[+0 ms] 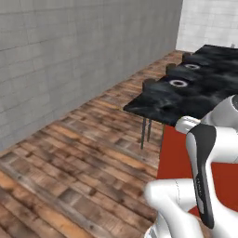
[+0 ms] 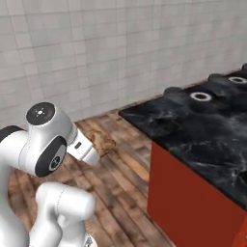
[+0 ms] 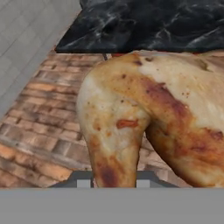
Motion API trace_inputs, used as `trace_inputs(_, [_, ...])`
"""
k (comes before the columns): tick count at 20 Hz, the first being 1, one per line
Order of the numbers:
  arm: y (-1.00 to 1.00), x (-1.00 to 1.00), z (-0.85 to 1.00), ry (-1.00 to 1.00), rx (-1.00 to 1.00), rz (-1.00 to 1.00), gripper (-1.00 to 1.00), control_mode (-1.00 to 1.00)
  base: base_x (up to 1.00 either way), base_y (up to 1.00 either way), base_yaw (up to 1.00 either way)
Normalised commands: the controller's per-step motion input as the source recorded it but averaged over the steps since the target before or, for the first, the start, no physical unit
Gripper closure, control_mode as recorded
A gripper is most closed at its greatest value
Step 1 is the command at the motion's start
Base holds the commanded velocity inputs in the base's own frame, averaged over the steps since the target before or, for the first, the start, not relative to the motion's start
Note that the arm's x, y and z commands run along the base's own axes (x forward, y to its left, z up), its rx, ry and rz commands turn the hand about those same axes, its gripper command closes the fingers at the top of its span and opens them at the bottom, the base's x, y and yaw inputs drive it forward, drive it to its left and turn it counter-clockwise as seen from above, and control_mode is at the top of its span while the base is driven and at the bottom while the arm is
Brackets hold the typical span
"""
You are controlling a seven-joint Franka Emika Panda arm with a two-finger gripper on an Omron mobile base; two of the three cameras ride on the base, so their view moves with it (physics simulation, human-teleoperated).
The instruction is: Take the chicken drumsticks from the pan and place one on each plate on the dining counter.
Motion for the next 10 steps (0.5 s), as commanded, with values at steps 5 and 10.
trace_inputs(5, [0.00,0.00,0.00,0.00,0.00,0.00,1.00,1.00,0.98,1.00,-0.42])
trace_inputs(10, [0.00,0.00,0.00,0.00,0.00,0.00,1.00,1.00,0.90,1.00,-0.45])
